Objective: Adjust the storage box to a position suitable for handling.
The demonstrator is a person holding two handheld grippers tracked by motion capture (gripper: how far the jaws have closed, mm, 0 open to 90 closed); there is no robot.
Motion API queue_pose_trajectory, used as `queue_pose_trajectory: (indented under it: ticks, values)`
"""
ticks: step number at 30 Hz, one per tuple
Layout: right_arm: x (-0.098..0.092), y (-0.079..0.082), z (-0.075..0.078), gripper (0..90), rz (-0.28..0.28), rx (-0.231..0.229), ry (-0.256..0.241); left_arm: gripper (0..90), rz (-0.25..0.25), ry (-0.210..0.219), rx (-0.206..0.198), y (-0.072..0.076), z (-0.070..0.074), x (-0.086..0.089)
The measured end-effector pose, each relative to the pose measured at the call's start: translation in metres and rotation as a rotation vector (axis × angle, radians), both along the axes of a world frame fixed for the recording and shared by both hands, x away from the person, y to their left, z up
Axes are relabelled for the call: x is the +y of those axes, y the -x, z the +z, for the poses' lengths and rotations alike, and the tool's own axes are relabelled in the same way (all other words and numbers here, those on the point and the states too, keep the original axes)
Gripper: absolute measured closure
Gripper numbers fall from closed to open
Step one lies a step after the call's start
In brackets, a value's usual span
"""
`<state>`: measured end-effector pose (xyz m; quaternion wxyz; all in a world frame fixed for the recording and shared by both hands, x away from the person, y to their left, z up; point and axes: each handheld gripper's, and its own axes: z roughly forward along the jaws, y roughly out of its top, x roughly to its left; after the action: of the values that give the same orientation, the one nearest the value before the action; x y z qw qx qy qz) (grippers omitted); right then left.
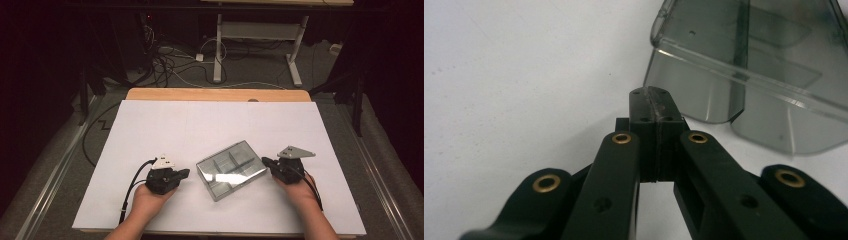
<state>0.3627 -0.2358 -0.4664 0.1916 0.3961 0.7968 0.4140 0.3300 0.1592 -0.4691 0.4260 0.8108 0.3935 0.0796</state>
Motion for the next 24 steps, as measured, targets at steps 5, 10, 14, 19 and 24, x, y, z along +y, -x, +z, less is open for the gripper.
queue_pose_trajectory:
  ticks: [5, 10, 14, 19, 24]
  values:
    - [0.005, 0.042, -0.001, 90.0, 0.044, 0.002, 0.0, 87.4, -0.008, -0.012, 0.006, 0.006, 0.002, 0.004]
    - [0.008, 0.066, -0.001, 90.0, 0.034, -0.003, -0.029, 87.3, -0.005, -0.01, 0.011, 0.01, 0.002, 0.007]
    - [0.012, 0.077, -0.002, 90.0, 0.045, 0.004, -0.034, 87.3, -0.037, -0.022, 0.018, 0.015, 0.0, 0.007]
    - [0.026, 0.089, -0.001, 90.0, 0.097, 0.0, -0.014, 87.3, -0.04, -0.027, 0.016, 0.02, -0.002, 0.012]
    - [0.032, 0.093, 0.0, 90.0, 0.118, -0.013, 0.003, 87.4, -0.012, -0.021, 0.02, 0.019, -0.004, 0.012]
